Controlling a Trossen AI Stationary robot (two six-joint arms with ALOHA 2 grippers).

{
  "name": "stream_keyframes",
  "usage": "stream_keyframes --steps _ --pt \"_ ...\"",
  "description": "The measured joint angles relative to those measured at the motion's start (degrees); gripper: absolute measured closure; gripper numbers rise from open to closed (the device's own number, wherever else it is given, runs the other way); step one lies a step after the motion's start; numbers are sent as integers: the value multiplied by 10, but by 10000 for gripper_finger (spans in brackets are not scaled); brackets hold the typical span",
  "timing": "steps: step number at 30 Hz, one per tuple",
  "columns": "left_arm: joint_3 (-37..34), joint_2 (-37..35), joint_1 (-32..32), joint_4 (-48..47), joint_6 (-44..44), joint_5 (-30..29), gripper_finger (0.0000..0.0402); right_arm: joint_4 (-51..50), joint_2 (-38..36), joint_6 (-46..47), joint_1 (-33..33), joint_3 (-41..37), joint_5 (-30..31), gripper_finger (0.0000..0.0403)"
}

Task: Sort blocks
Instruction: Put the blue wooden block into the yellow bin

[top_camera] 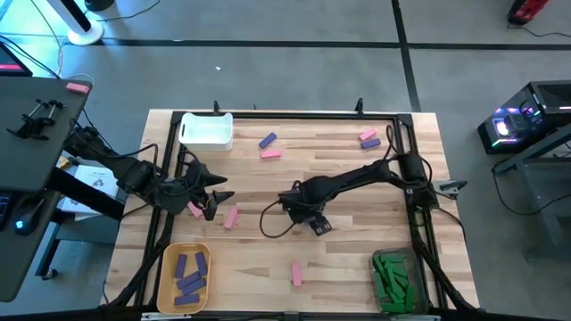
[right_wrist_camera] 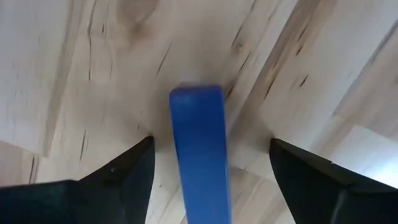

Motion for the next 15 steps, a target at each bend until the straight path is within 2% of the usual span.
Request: stream_keyframes --steps 3,5,7,10,11,15 --pt "0 0 0 0 0 0 156 7 -3 7 -7 -21 -3 157" --pt "0 0 0 1 0 0 156 8 -3 11 -9 -31 -1 196" --pt "0 0 0 0 1 -6 156 4 -3 13 -10 -33 -2 255" --pt "0 0 0 1 17 -19 156 -8 -6 36 -11 -22 -10 365" --pt "0 0 0 1 28 -21 156 -14 -9 45 -15 -14 -20 381" --pt "0 1 4 10 95 -32 156 -33 -27 92 -27 26 -25 377"
